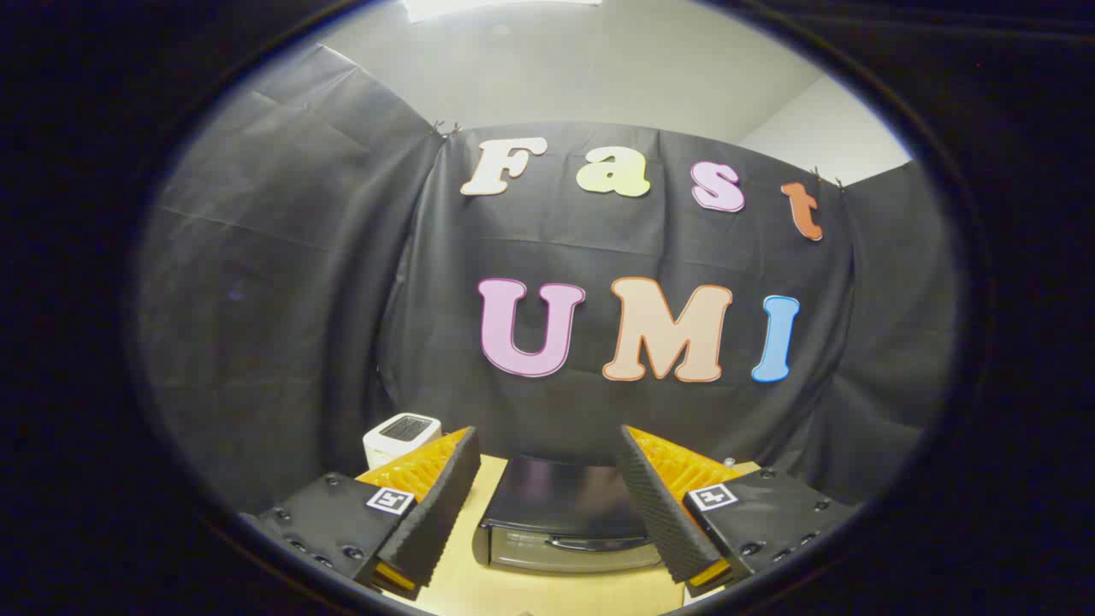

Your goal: Open the toaster oven, put the food inside, and close the toaster oven door.

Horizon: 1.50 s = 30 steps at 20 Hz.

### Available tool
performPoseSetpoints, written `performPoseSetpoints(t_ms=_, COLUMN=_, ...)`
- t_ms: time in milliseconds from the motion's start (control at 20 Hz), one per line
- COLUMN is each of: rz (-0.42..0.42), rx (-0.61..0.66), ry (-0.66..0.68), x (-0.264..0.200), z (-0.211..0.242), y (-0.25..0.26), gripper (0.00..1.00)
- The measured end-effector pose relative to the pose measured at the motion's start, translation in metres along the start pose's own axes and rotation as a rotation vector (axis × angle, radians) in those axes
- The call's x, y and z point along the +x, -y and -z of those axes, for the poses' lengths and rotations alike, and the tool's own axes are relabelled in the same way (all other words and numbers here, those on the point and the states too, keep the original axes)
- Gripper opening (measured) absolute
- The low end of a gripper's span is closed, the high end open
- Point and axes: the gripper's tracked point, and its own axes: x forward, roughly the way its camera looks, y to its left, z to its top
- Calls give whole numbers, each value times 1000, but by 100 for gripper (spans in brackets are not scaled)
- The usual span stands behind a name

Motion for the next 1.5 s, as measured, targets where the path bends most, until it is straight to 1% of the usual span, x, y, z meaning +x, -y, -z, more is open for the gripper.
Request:
performPoseSetpoints(t_ms=400, rz=62, rx=-24, ry=10, x=-12, z=3, y=8, gripper=100)
performPoseSetpoints(t_ms=700, rz=75, rx=-32, ry=25, x=-17, z=-1, y=9, gripper=100)
performPoseSetpoints(t_ms=850, rz=73, rx=-15, ry=48, x=-18, z=-3, y=8, gripper=100)
performPoseSetpoints(t_ms=1050, rz=82, rx=16, ry=52, x=-19, z=14, y=13, gripper=100)
performPoseSetpoints(t_ms=1350, rz=148, rx=-9, ry=-2, x=-15, z=58, y=39, gripper=100)
performPoseSetpoints(t_ms=1500, rz=173, rx=16, ry=-16, x=-8, z=84, y=57, gripper=100)
